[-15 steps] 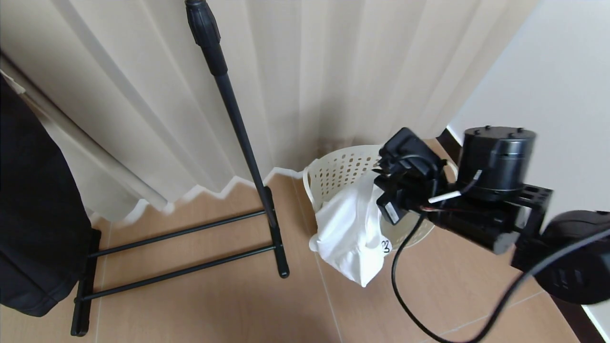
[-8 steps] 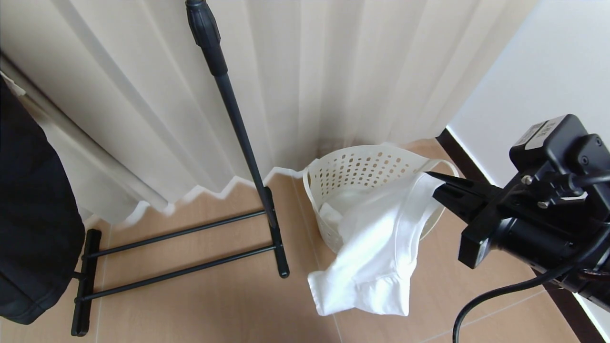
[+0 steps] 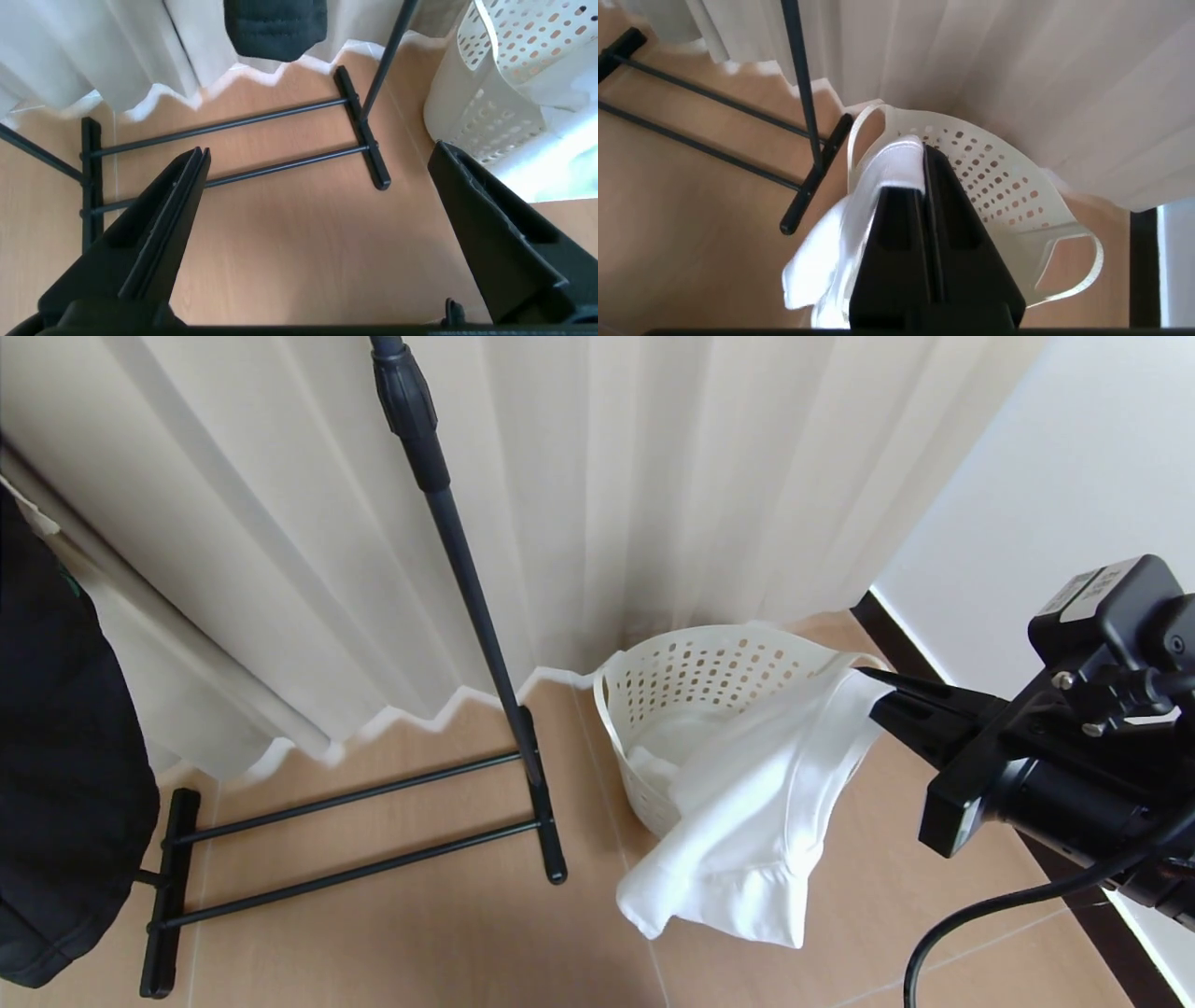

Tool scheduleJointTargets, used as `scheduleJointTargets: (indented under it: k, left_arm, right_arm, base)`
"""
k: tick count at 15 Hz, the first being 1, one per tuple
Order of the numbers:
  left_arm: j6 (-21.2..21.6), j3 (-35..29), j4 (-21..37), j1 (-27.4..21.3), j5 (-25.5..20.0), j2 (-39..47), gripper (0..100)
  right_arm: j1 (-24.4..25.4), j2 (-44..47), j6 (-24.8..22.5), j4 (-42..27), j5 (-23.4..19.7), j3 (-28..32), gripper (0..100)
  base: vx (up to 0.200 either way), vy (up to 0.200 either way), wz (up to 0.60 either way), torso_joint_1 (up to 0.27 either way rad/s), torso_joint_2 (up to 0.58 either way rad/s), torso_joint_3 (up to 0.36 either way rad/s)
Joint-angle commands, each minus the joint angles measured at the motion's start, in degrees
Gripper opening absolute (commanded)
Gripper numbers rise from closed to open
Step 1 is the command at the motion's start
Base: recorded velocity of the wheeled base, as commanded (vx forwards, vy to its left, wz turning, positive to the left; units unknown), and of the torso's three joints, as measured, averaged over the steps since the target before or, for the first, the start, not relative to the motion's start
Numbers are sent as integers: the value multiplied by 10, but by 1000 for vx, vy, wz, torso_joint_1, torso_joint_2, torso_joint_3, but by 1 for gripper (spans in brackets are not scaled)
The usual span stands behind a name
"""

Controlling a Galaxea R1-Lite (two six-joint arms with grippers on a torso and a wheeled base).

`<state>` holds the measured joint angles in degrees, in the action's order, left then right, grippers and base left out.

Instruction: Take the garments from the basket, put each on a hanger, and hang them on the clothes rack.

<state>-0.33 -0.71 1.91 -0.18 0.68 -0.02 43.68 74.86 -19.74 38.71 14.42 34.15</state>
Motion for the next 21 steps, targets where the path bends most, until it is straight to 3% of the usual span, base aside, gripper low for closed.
scheduleJointTargets:
  k: [1,14,21]
  left_arm:
    - [0,0,0,0,0,0,100]
    - [-1,0,-1,0,1,0,100]
    - [0,0,0,0,0,0,100]
  right_arm:
    - [-11,7,0,1,0,-2,0]
    - [-20,7,-2,1,2,-4,0]
    - [-52,9,-3,0,-2,0,0]
  base:
    - [0,0,0,-7,2,154]
    - [0,0,0,0,3,200]
    - [0,0,0,3,-53,124]
